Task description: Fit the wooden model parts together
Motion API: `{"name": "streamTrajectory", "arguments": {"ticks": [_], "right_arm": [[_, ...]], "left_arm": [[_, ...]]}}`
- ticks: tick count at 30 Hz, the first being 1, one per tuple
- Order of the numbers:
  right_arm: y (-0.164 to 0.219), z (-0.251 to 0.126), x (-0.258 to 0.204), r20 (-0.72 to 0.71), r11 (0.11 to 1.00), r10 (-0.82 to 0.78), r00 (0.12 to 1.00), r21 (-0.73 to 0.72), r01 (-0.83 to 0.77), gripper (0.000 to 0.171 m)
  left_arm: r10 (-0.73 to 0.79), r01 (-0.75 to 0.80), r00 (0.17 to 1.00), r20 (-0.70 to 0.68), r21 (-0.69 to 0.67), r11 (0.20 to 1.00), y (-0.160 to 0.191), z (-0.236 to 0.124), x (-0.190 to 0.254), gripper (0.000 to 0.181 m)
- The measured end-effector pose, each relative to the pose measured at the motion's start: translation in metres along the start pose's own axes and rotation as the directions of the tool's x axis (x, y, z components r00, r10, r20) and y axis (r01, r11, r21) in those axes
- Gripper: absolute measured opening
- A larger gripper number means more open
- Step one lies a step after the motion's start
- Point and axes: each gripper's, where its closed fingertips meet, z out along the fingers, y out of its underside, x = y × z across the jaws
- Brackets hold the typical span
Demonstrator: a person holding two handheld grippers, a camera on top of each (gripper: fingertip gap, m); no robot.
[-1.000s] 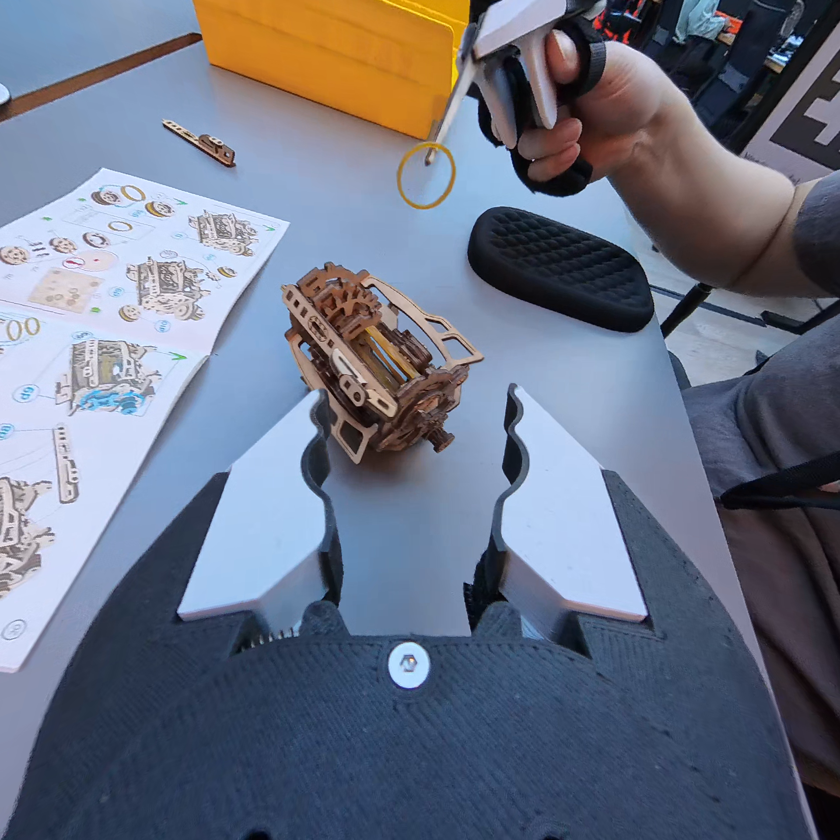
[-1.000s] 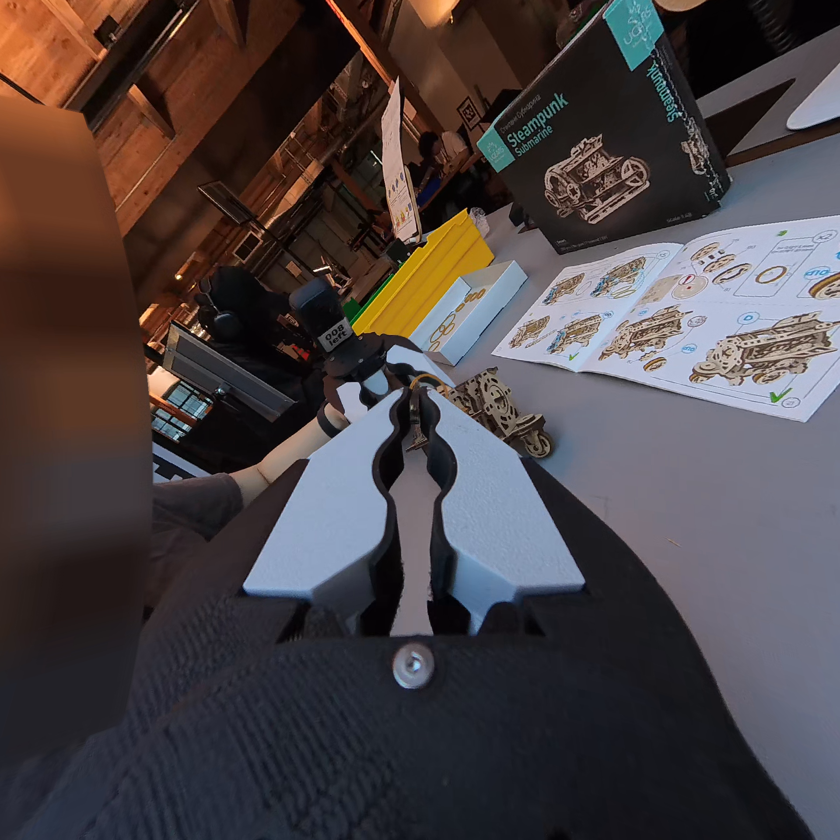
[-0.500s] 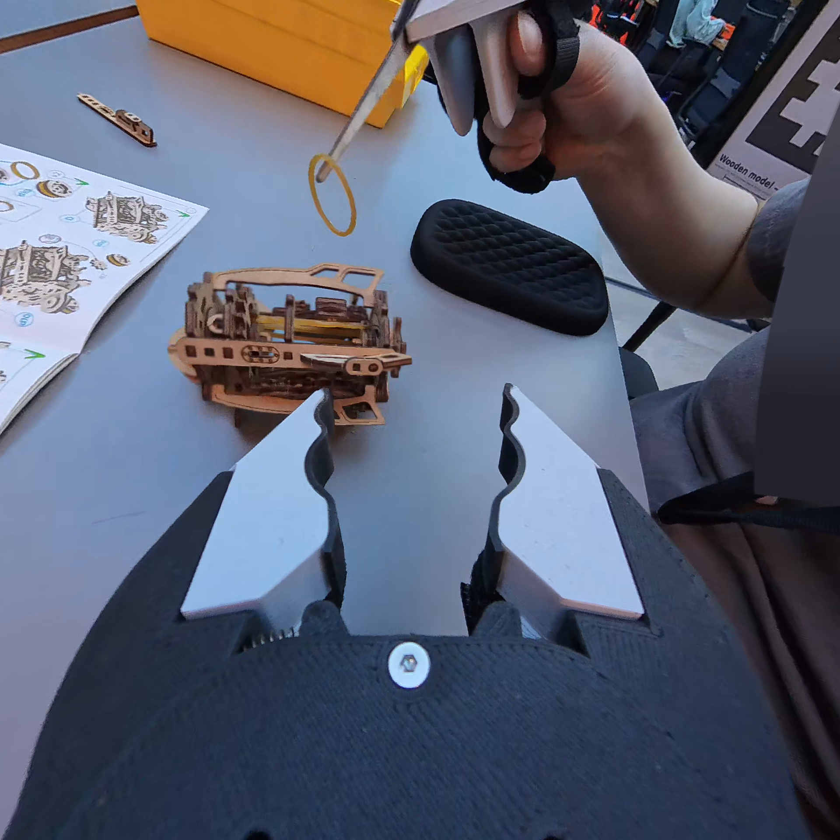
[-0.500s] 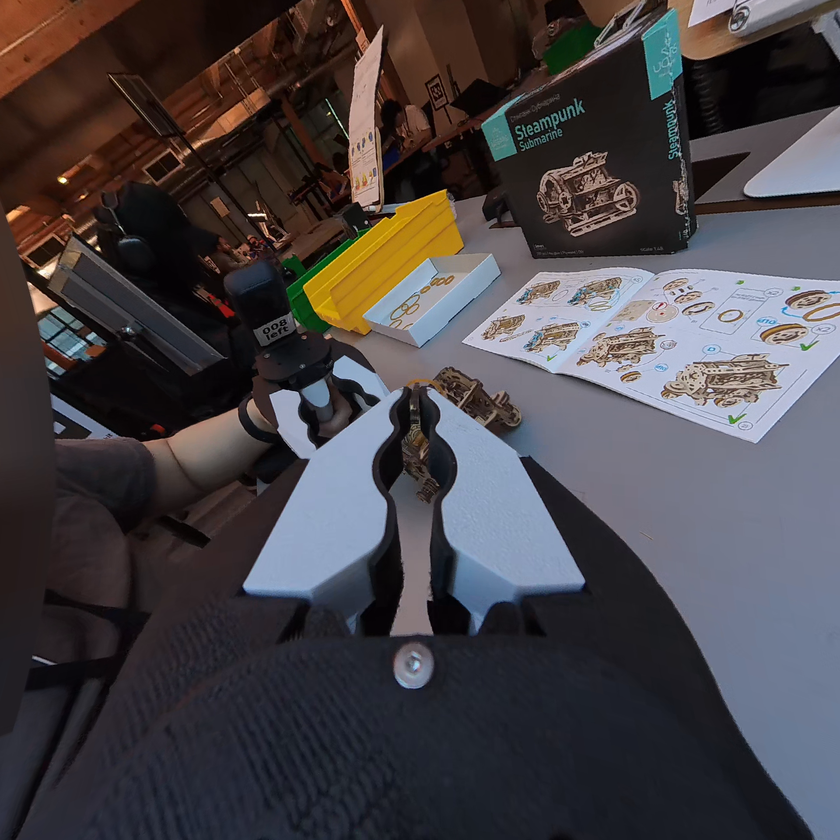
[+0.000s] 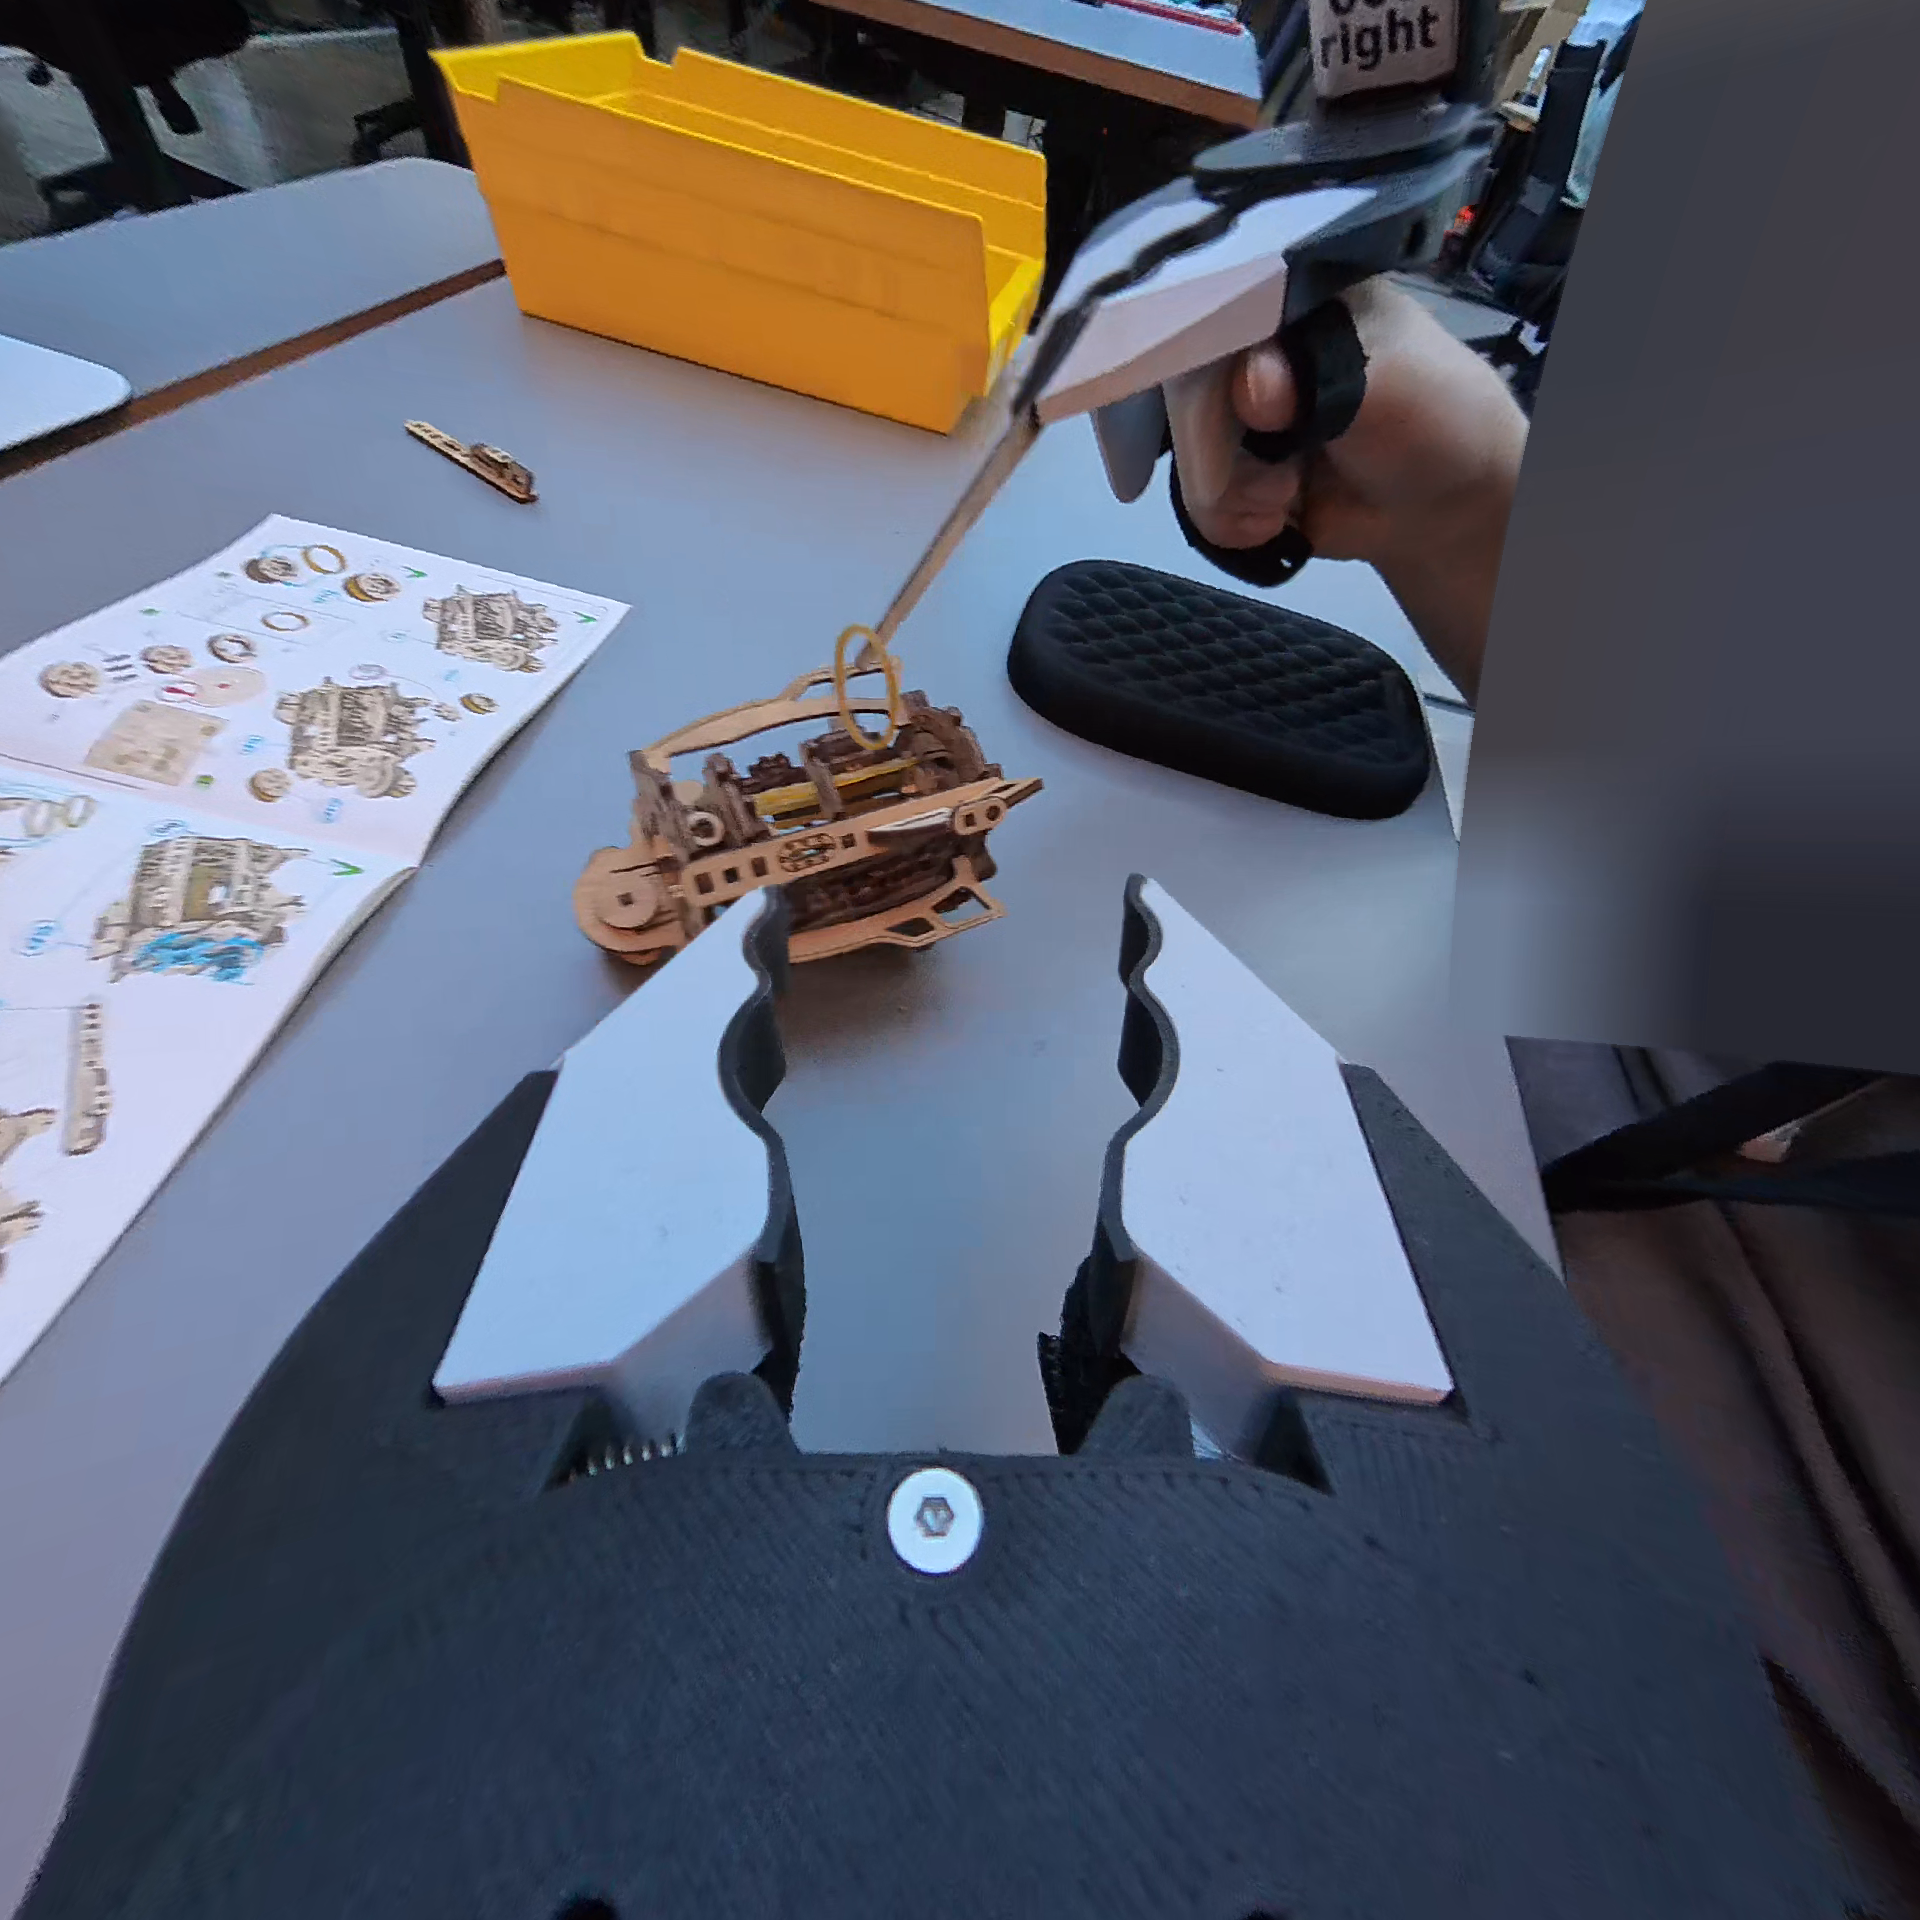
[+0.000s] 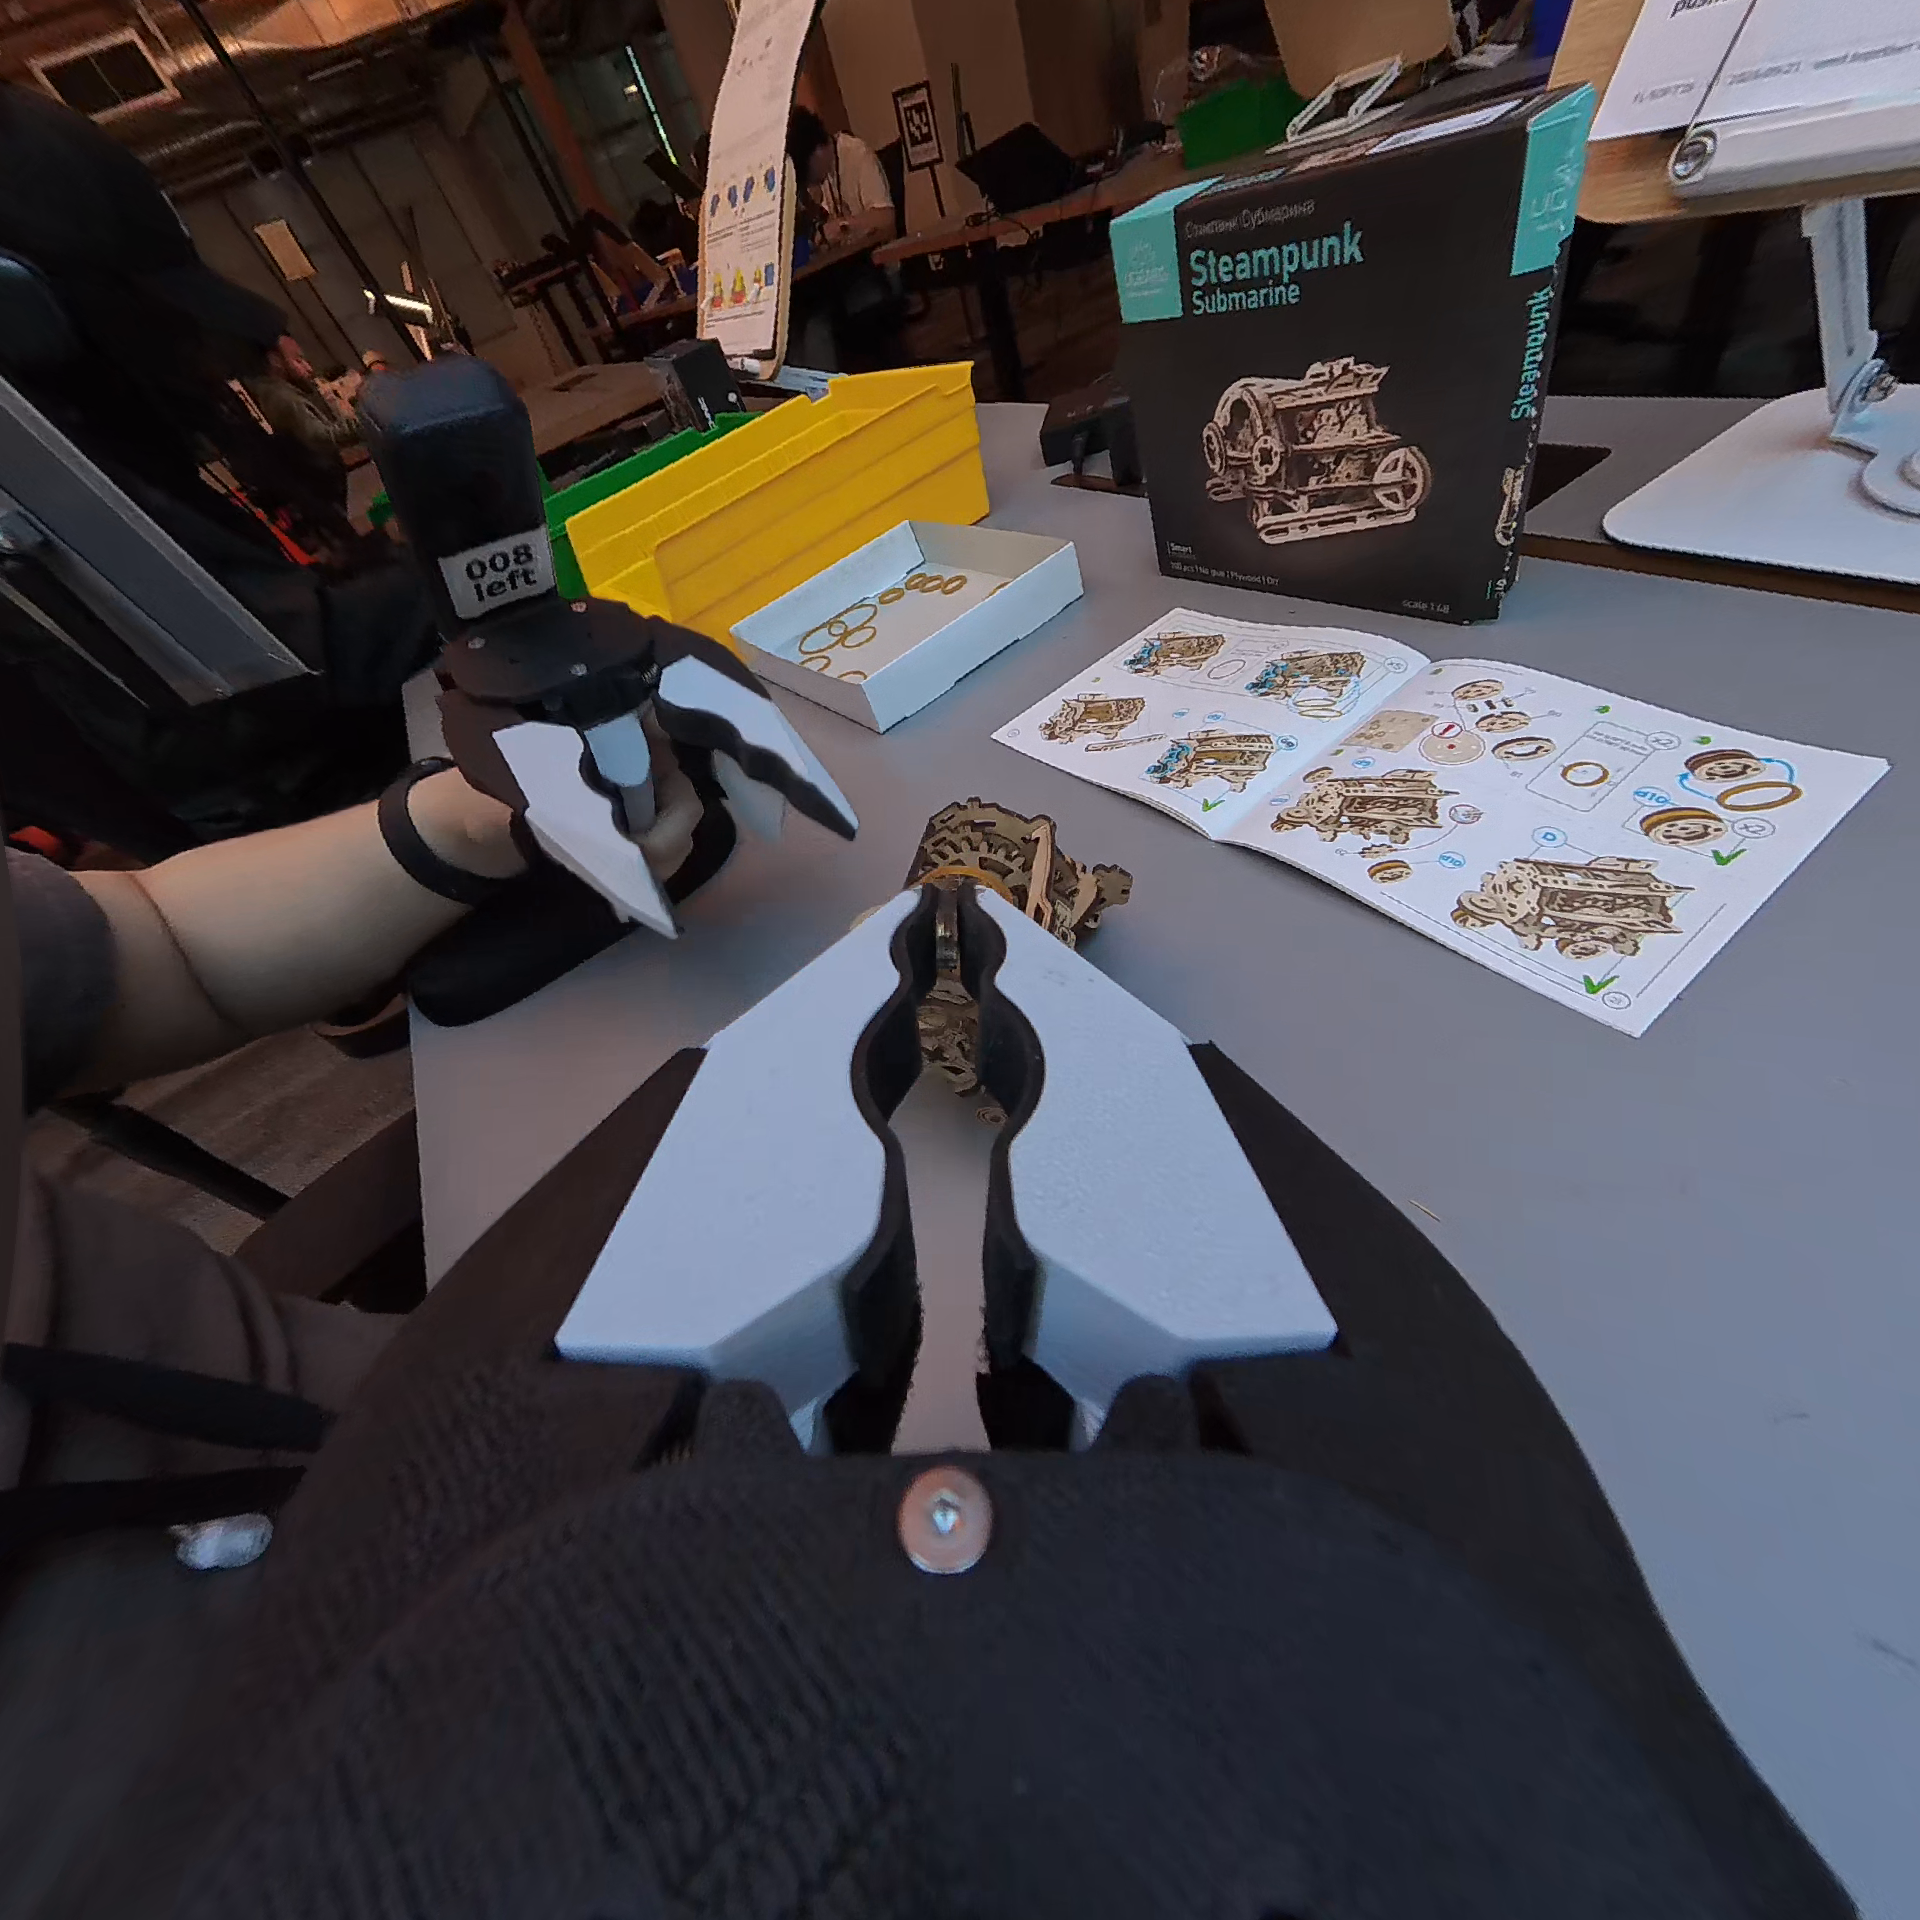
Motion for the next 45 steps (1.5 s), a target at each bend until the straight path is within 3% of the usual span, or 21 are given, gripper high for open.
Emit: {"name": "streamTrajectory", "arguments": {"ticks": [9,13,18,22,27,39,45], "right_arm": [[0.004,0.015,0.007,-0.030,0.999,-0.031,0.999,-0.028,0.030,0.001],[0.008,0.021,0.009,-0.010,0.999,-0.017,1.000,-0.038,0.017,0.001],[-0.016,0.007,-0.001,-0.036,0.991,-0.116,0.993,0.065,0.118,0.001],[0.001,0.011,-0.004,-0.024,0.982,-0.170,0.985,-0.088,0.168,0.001],[0.002,0.015,-0.003,-0.031,0.965,-0.203,0.979,-0.179,0.194,0.001],[-0.001,0.027,-0.003,-0.015,0.928,-0.205,0.979,-0.322,0.190,0.001],[-0.005,0.035,0.001,-0.026,0.924,-0.221,0.975,-0.327,0.200,0.001]], "left_arm": [[0.103,-0.102,0.993,0.050,-0.021,0.995,-0.027,-0.014,-0.037,0.050],[0.078,-0.077,0.997,0.018,-0.028,0.997,-0.029,-0.005,-0.044,0.048],[0.065,-0.064,0.998,0.010,-0.034,0.997,-0.024,0.002,-0.044,0.048],[0.063,-0.063,0.998,0.020,-0.039,0.997,-0.020,0.001,-0.045,0.049],[0.079,-0.077,0.996,0.041,-0.055,0.995,-0.019,0.001,-0.045,0.048],[0.068,-0.065,0.997,0.043,-0.057,0.996,-0.009,-0.003,-0.043,0.049],[0.070,-0.067,0.996,0.062,-0.036,0.997,-0.010,-0.010,-0.048,0.050]]}}
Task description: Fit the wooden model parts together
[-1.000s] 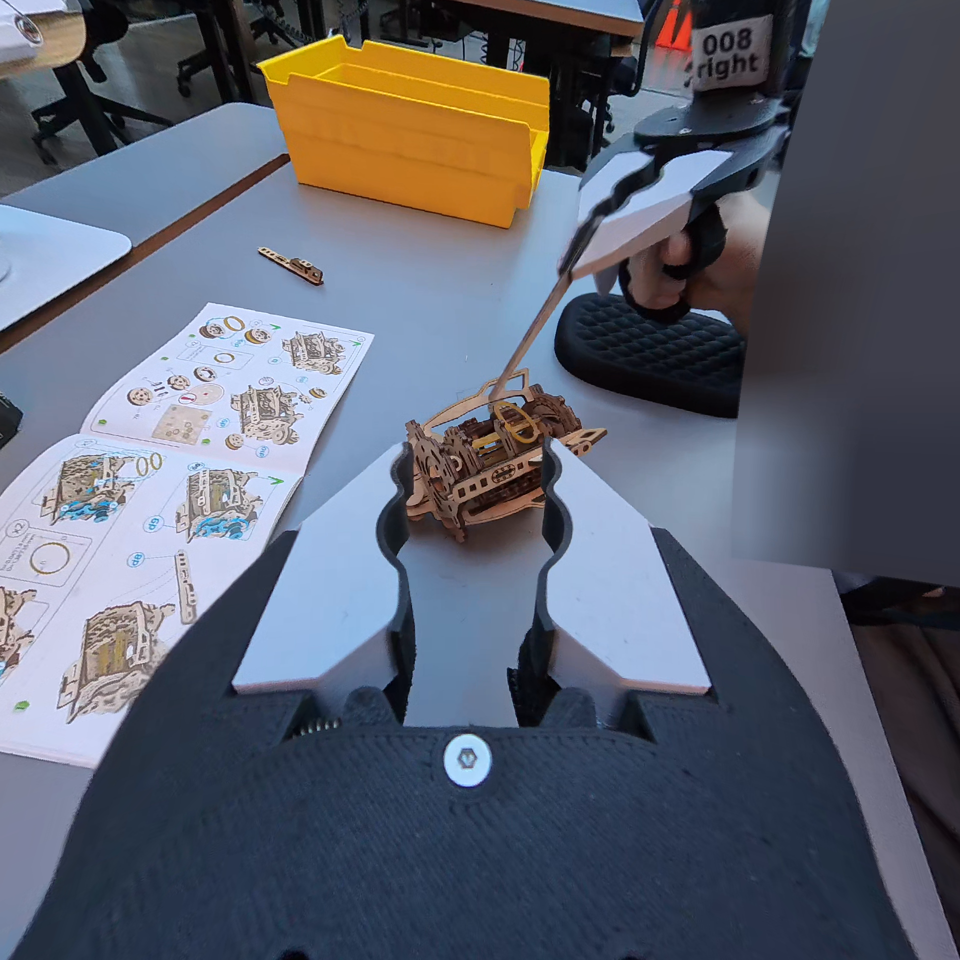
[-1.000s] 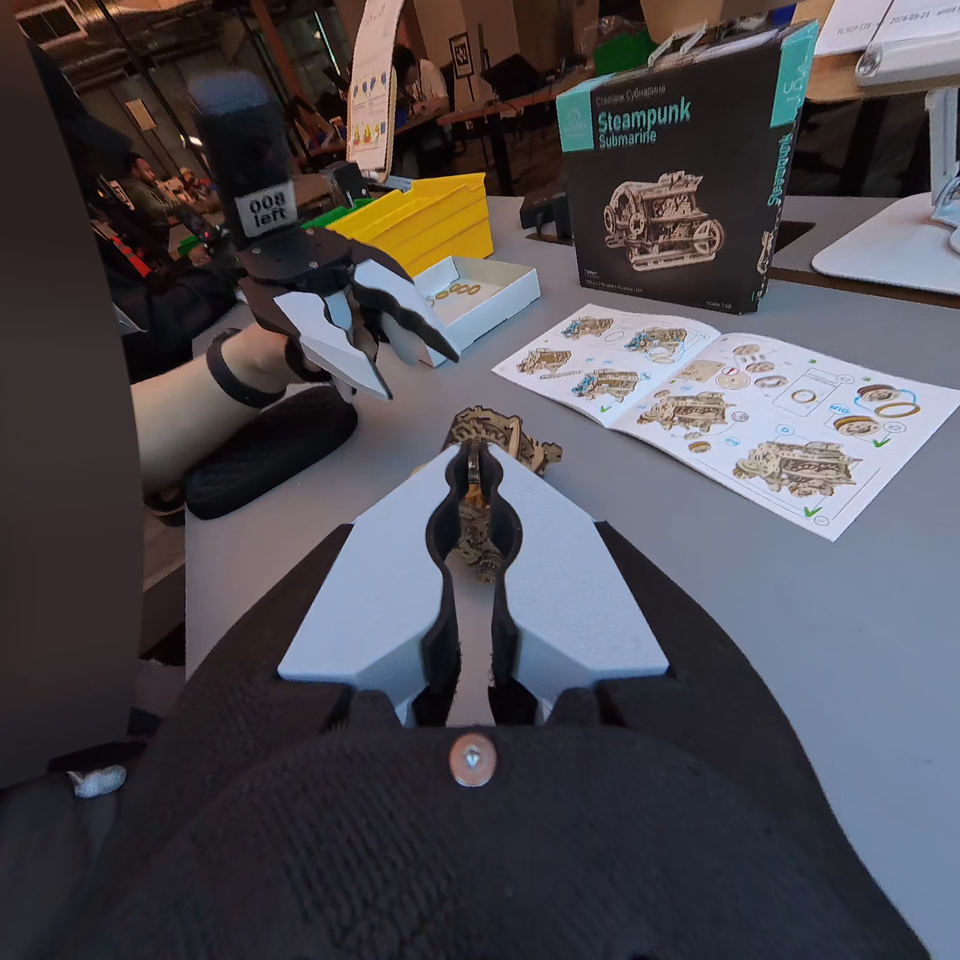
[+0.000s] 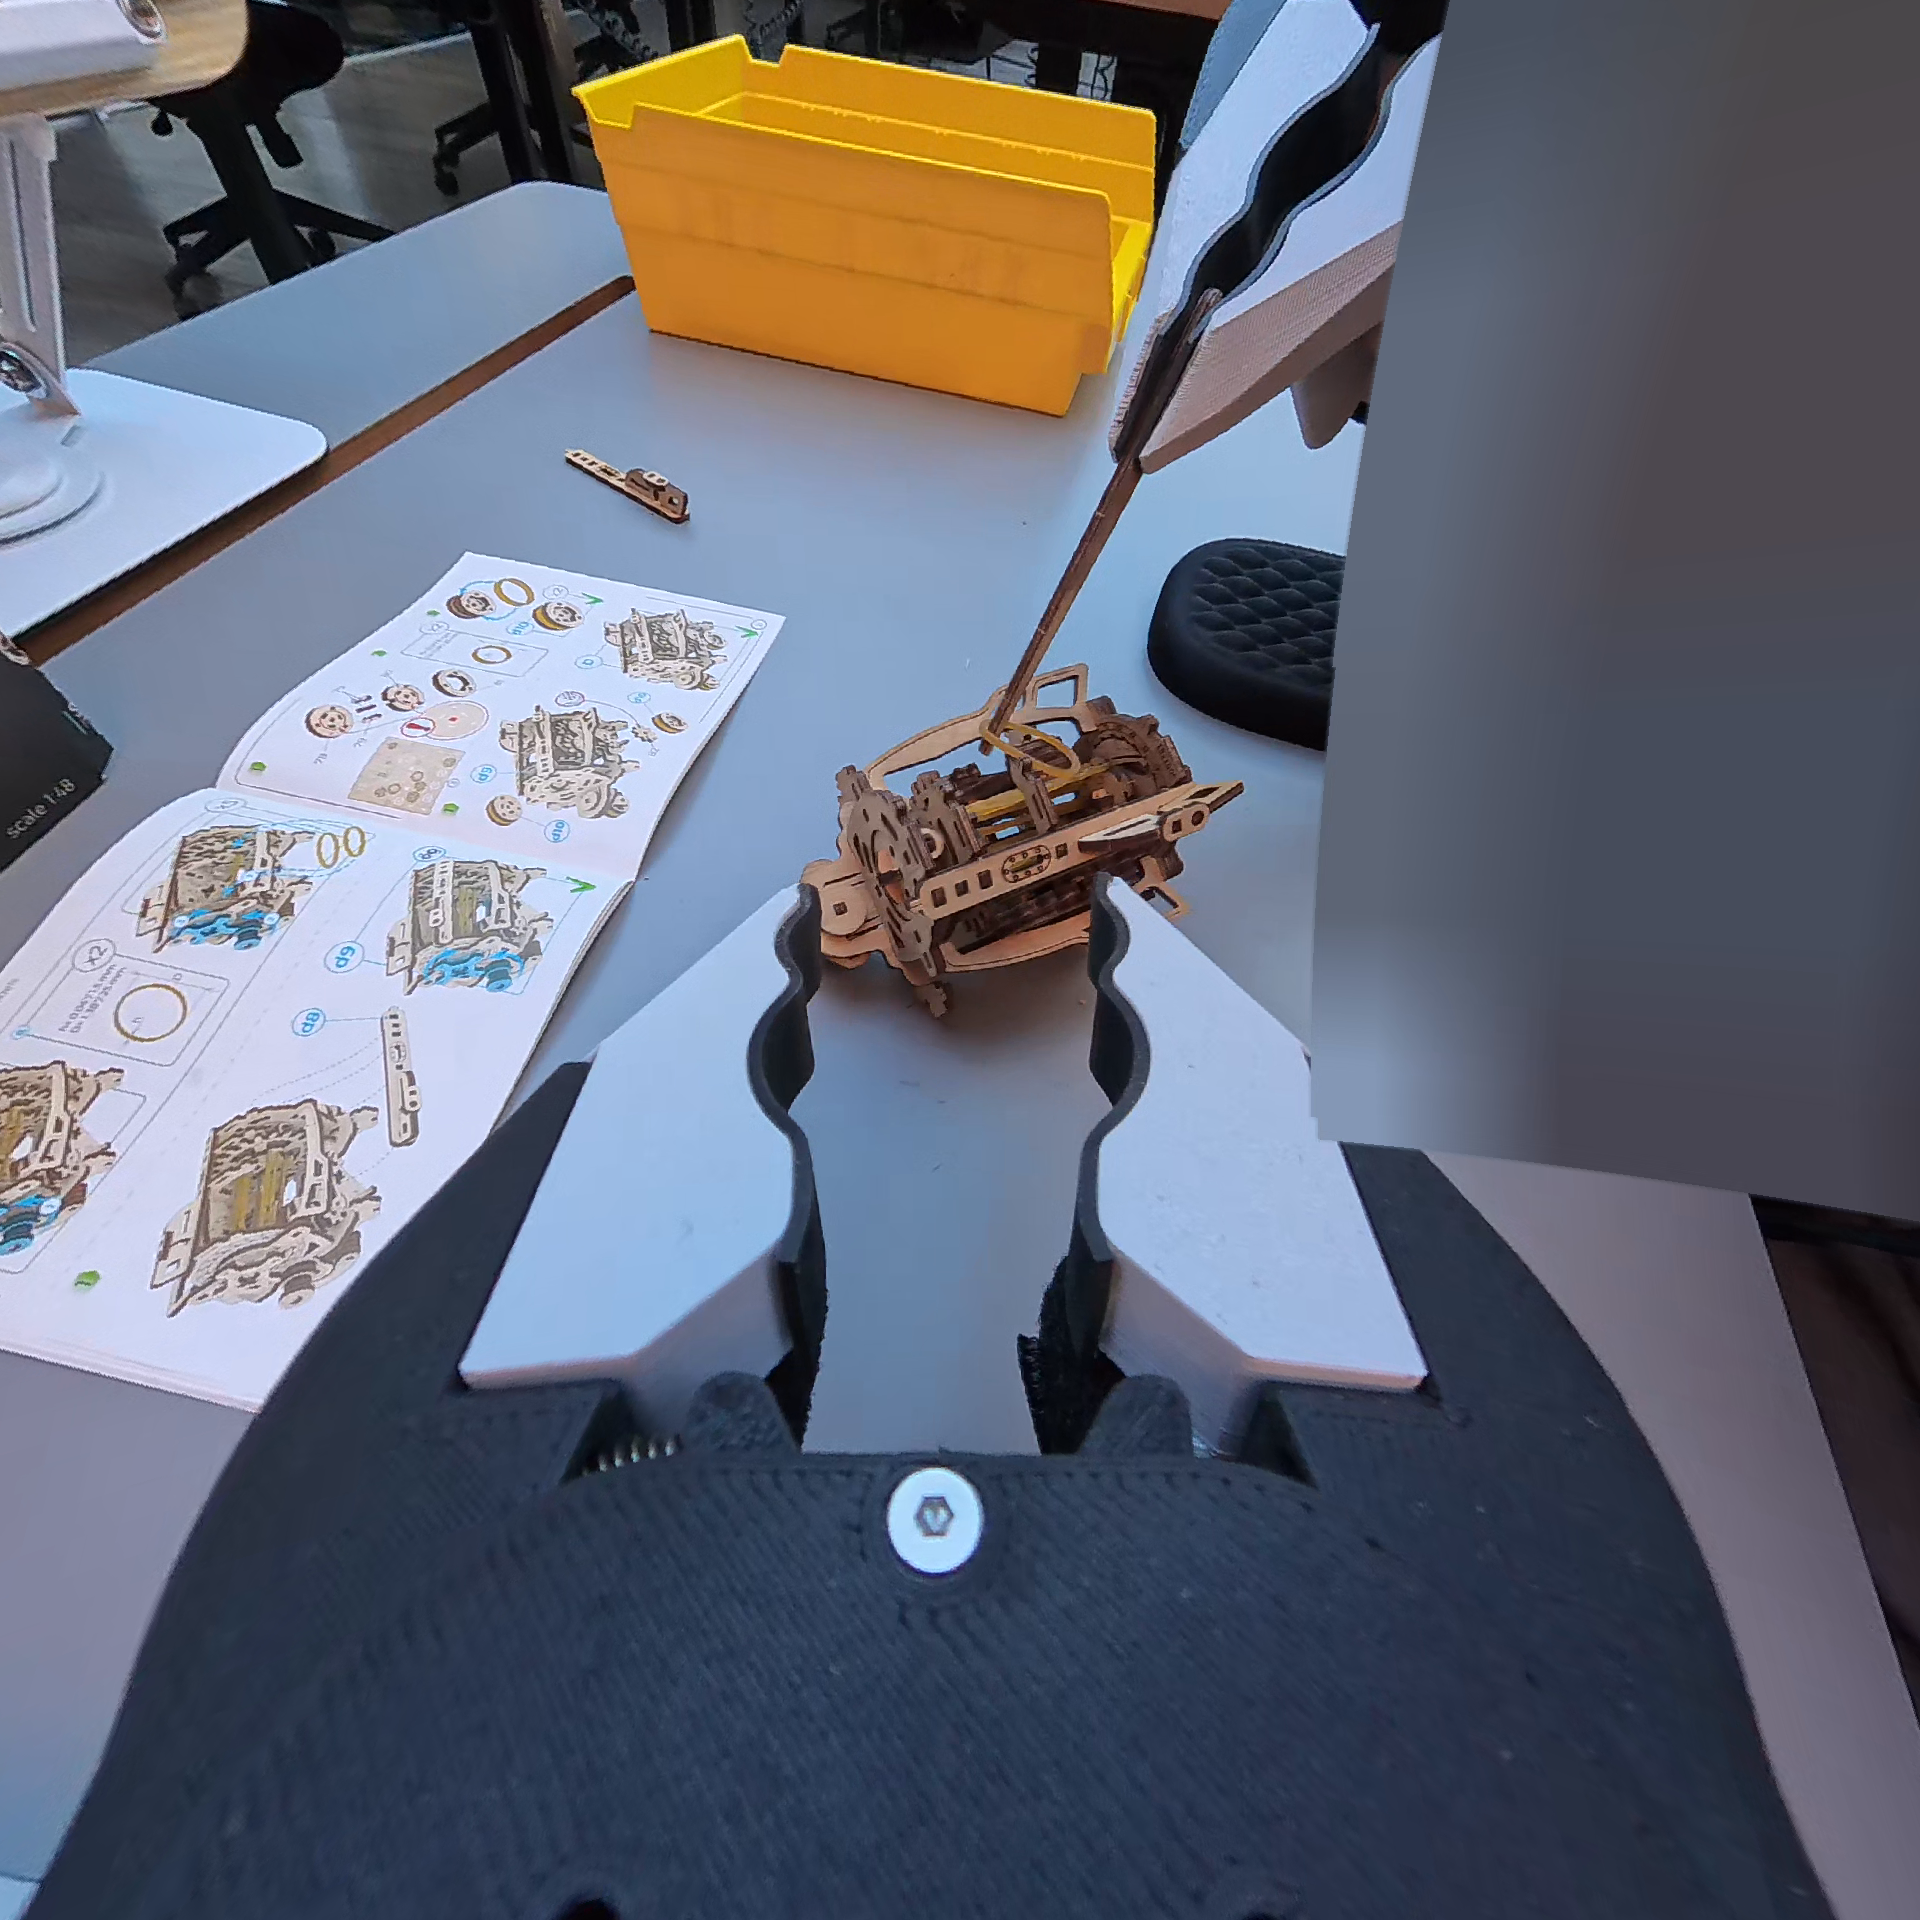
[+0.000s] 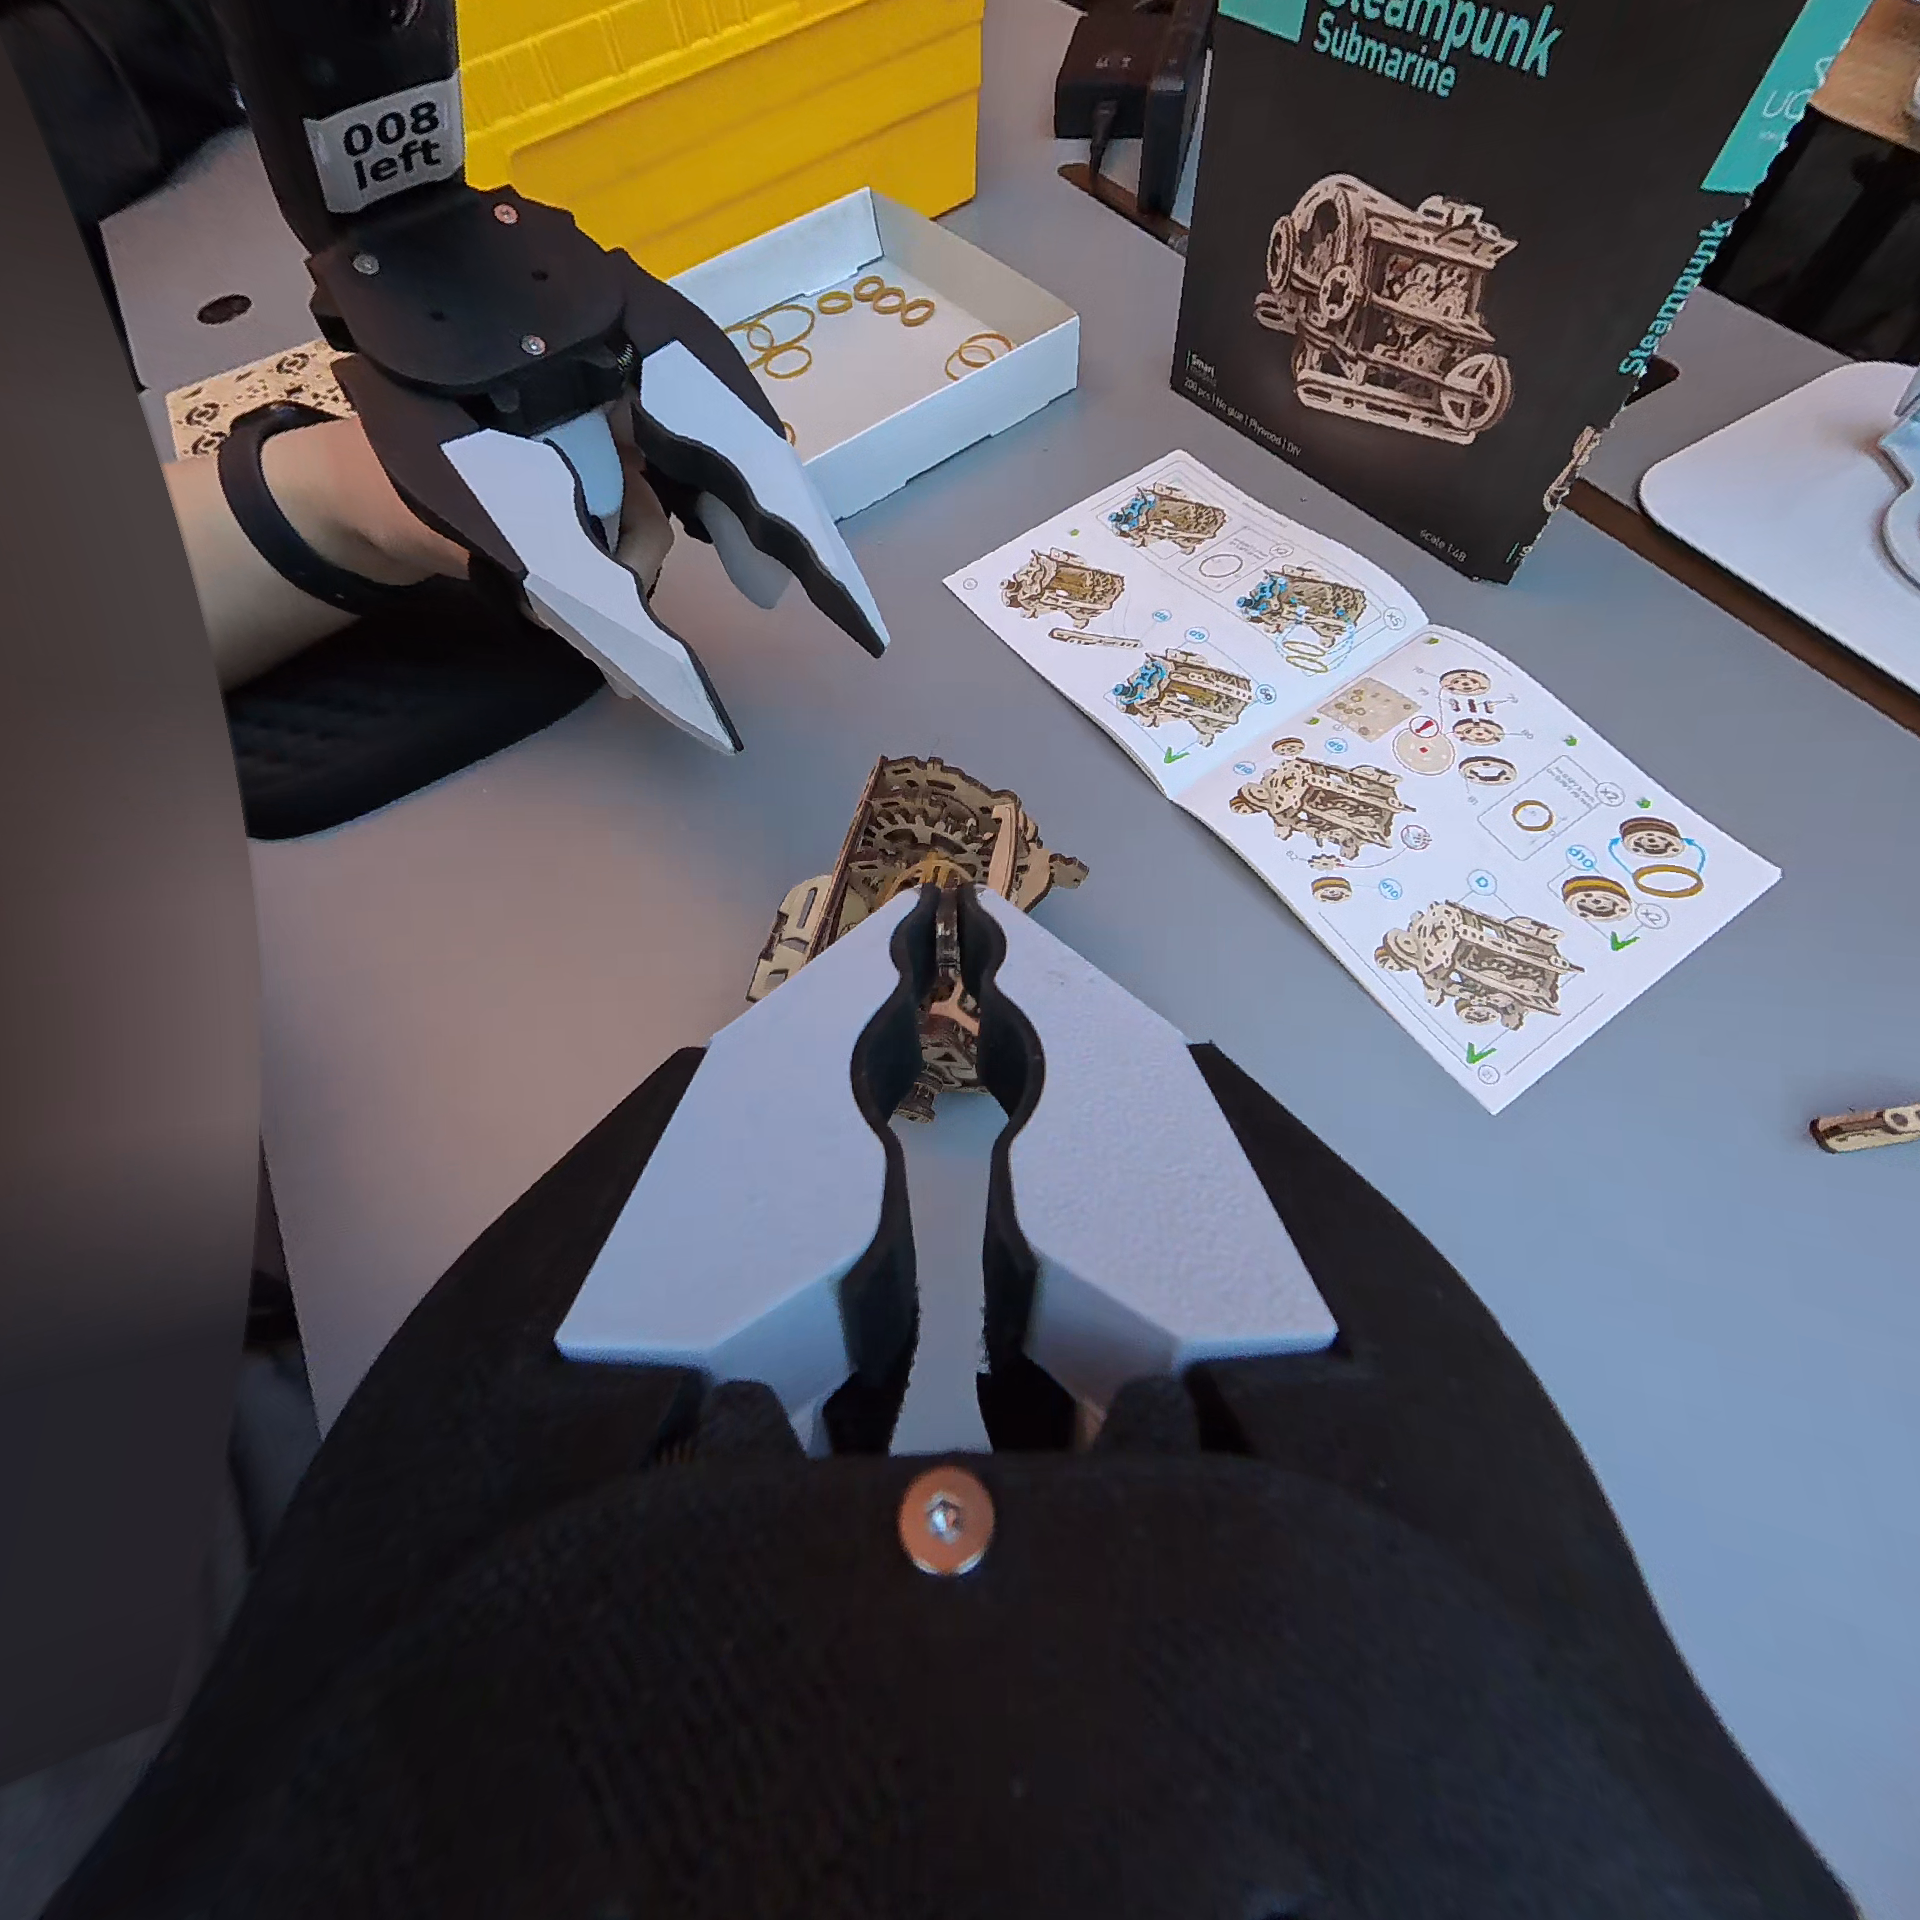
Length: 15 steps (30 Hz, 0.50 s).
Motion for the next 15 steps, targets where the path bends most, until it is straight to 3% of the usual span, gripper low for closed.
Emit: {"name": "streamTrajectory", "arguments": {"ticks": [15], "right_arm": [[0.0034,0.0090,0.0032,-0.002,1.000,-0.016,1.000,-0.015,0.016,0.001]], "left_arm": [[-0.015,0.015,1.000,-0.001,-0.005,1.000,0.0034,-0.0013,-0.0013,0.050]]}}
